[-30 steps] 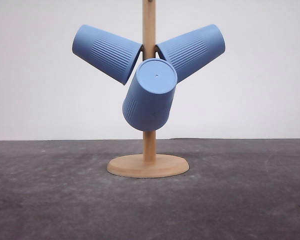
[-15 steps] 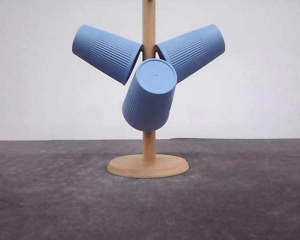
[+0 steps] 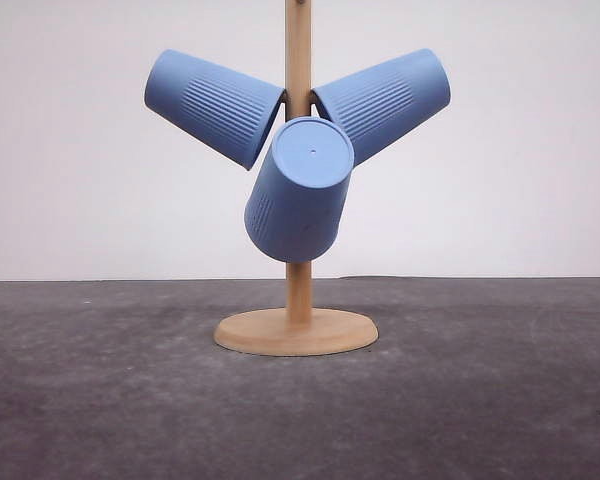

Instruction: Place three cups

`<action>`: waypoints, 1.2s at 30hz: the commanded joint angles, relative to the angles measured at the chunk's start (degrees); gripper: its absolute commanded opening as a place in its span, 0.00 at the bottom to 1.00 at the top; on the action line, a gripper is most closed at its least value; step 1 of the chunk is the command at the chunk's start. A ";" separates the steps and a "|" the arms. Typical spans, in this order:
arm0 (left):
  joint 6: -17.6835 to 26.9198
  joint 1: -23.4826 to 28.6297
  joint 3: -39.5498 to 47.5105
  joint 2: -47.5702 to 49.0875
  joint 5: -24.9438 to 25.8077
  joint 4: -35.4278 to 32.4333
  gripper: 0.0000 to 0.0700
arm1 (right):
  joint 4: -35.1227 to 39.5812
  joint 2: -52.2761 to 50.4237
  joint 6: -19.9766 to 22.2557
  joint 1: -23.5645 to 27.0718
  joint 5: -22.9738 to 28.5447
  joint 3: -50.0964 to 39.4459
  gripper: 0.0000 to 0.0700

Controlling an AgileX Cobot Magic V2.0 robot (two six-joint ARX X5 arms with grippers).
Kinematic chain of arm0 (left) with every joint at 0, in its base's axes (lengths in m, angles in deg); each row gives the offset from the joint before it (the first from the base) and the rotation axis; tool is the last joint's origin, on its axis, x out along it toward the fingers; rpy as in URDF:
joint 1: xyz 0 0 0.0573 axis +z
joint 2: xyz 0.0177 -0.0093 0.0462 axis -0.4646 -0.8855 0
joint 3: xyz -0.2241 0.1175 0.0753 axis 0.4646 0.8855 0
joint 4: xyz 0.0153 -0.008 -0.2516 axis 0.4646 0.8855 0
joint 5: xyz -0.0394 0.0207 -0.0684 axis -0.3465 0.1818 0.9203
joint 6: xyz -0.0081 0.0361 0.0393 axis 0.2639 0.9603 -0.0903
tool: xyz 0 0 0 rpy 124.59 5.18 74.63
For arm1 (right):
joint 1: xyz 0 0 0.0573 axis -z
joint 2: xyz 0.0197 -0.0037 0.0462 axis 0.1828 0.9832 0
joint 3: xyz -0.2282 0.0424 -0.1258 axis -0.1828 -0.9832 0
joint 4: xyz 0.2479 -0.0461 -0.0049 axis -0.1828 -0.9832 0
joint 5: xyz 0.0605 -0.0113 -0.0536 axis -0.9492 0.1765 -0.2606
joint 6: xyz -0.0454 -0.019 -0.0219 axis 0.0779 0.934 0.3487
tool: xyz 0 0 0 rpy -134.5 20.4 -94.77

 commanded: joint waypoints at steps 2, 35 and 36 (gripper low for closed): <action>0.31 -0.04 0.81 0.11 -0.15 0.15 0.00 | 0.66 0.07 -0.61 0.07 0.02 -0.24 0.01; 0.31 -0.04 0.81 0.11 -0.15 0.15 0.00 | 0.66 0.07 -0.61 0.07 0.02 -0.24 0.01; 0.31 -0.04 0.81 0.11 -0.15 0.15 0.00 | 0.66 0.07 -0.61 0.07 0.02 -0.24 0.01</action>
